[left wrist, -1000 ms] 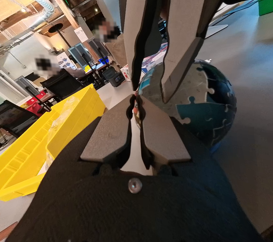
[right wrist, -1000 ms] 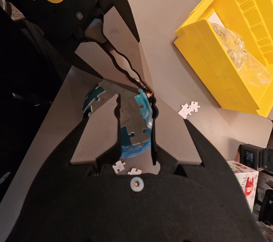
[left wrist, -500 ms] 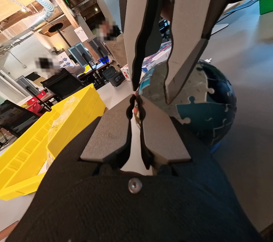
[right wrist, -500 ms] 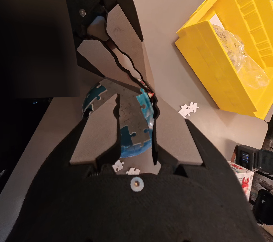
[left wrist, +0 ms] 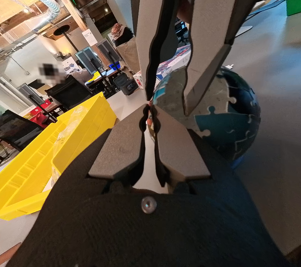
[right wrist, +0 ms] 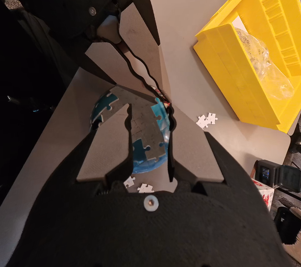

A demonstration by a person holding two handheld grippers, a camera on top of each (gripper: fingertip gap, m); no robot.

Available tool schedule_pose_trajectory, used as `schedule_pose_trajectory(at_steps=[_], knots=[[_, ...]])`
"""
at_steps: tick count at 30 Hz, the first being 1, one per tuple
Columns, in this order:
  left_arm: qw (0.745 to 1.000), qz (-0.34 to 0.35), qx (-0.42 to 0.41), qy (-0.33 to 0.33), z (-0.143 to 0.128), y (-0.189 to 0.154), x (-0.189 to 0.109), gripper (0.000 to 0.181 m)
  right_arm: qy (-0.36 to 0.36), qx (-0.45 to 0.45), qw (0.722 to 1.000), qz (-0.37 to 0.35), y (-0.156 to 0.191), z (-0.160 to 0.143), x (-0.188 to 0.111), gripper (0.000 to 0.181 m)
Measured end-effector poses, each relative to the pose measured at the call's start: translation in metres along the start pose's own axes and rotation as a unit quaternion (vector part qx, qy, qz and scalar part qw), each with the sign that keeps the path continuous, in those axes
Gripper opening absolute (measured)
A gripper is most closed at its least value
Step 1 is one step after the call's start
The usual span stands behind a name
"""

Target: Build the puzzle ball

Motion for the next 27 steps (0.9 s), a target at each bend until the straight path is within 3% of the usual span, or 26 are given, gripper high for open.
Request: schedule_pose_trajectory(at_steps=[27], knots=[[1.000, 0.009, 0.004, -0.003, -0.0009, -0.0015, -0.0005, 0.000, 0.013, -0.001, 1.000, 0.004, -0.0010, 0.0032, 0.0011, 0.042]])
Point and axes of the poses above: each gripper's, where its closed fingertips meet, x out along the fingers, z out of its top, y = z × x across the jaws, the point moved 6 cm from there along -x, back along the fingers, and after that the axes turned 2 degrees about -x, right-handed, at the moved point
